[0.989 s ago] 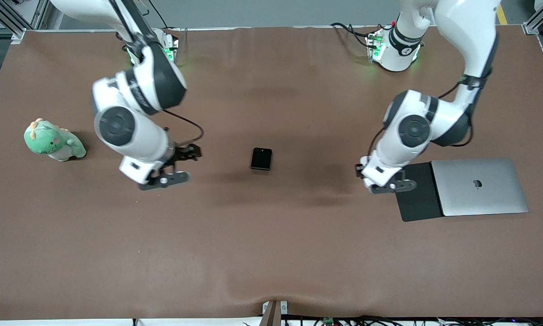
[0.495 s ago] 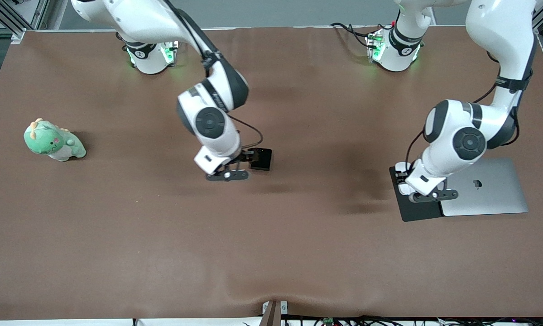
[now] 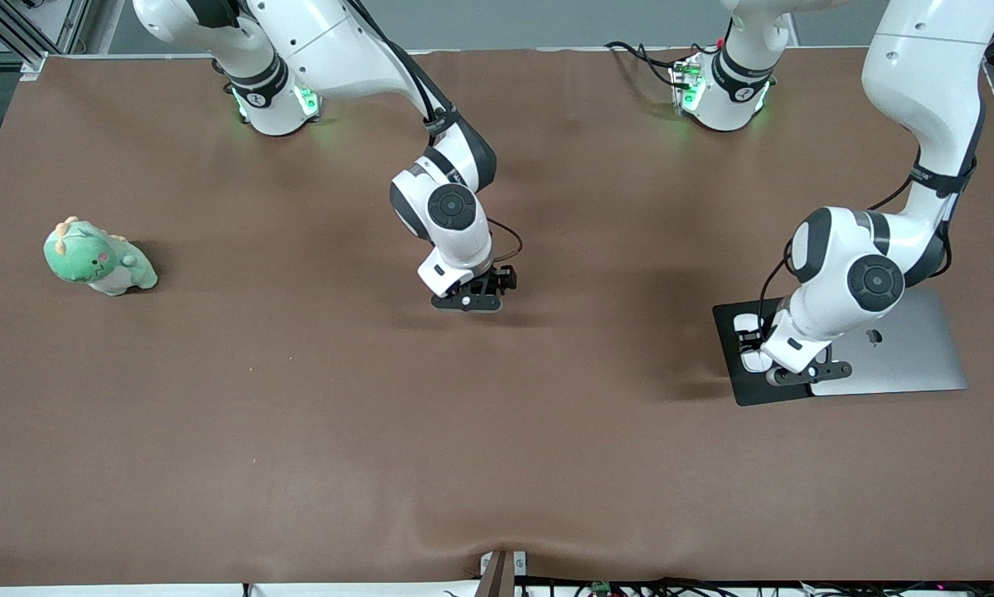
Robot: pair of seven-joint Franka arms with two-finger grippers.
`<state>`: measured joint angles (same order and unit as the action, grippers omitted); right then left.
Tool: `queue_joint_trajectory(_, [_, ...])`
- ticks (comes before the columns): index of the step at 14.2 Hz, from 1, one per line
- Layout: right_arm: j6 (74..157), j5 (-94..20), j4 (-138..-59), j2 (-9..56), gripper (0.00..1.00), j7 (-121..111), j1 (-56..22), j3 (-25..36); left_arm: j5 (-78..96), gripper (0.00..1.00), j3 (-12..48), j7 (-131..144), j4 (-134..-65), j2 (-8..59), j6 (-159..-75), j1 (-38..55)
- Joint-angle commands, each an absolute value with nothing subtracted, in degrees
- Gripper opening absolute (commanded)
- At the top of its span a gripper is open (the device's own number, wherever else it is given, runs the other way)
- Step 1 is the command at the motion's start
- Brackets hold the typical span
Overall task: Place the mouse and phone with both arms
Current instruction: 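Carry the mouse to the pad while the right gripper reaches the phone, then set the mouse on the pad while the right gripper grasps the phone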
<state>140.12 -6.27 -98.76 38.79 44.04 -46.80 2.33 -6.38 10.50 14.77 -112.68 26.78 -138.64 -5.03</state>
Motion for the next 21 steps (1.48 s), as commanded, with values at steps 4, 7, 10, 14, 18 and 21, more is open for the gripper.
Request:
queue_joint_trajectory(4, [141.1, -3.3, -99.9, 38.3, 1.00, 45.3, -47.3, 3.2, -10.9, 0.26, 10.8, 14.4, -111.8, 30.8, -142.3, -7.0])
queue_joint_trajectory(7, [141.0, -3.3, -99.9, 38.8, 1.00, 45.4, -47.4, 3.1, -12.1, 0.26, 10.9, 14.4, -111.4, 31.8, -143.2, -8.6])
queue_joint_trajectory(10, [141.2, -3.3, -99.8, 39.7, 1.00, 45.5, -47.8, 3.1, -12.0, 0.27, 10.9, 14.6, -111.6, 33.2, -144.4, -8.3])
queue_joint_trajectory(14, [142.6, -3.3, -99.7, 40.7, 1.00, 45.5, -47.9, 3.1, -12.1, 0.94, 10.9, 14.5, -112.0, 32.8, -144.7, -8.6])
queue_joint_trajectory(18, [142.7, -3.3, -99.7, 41.0, 1.00, 45.8, -48.0, 3.1, -12.1, 1.00, 11.0, 14.6, -112.5, 29.5, -144.0, -8.4])
queue_joint_trajectory(21, [142.6, -2.6, -99.7, 41.0, 0.65, 46.2, -49.6, 3.4, -12.1, 1.00, 11.6, 14.2, -113.6, 24.2, -142.0, -8.4])
